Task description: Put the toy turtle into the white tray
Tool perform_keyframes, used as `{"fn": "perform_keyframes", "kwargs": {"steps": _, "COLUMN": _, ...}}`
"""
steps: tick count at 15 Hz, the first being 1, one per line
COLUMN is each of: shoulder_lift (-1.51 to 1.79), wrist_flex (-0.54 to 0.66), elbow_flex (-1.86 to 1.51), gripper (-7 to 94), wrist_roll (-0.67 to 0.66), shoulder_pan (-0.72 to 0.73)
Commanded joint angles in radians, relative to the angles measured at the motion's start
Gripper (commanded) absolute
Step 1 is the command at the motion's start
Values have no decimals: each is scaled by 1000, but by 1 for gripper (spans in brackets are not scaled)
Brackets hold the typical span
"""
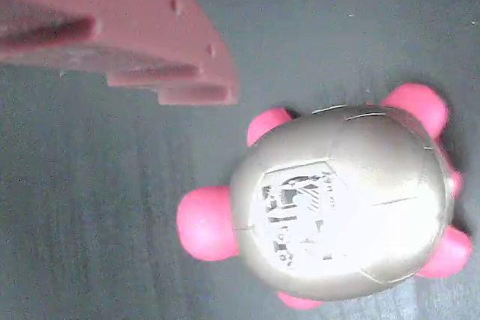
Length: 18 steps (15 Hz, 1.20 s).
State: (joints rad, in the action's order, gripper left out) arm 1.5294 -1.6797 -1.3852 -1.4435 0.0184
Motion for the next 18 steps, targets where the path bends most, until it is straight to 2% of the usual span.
{"fn": "perform_keyframes", "kwargs": {"steps": 1, "shoulder_lift": 31, "wrist_flex": -11, "elbow_flex": 52, "gripper": 52, "wrist_roll": -63, "shoulder_pan": -9}}
{"fn": "perform_keyframes", "kwargs": {"steps": 3, "shoulder_lift": 15, "wrist_flex": 17, "elbow_flex": 43, "gripper": 59, "wrist_roll": -75, "shoulder_pan": -17}}
{"fn": "perform_keyframes", "kwargs": {"steps": 7, "shoulder_lift": -34, "wrist_flex": 75, "elbow_flex": 5, "gripper": 59, "wrist_roll": -86, "shoulder_pan": -43}}
{"fn": "perform_keyframes", "kwargs": {"steps": 10, "shoulder_lift": -46, "wrist_flex": 199, "elbow_flex": -104, "gripper": 59, "wrist_roll": -114, "shoulder_pan": -60}}
{"fn": "perform_keyframes", "kwargs": {"steps": 18, "shoulder_lift": -58, "wrist_flex": 319, "elbow_flex": -255, "gripper": 59, "wrist_roll": -130, "shoulder_pan": -31}}
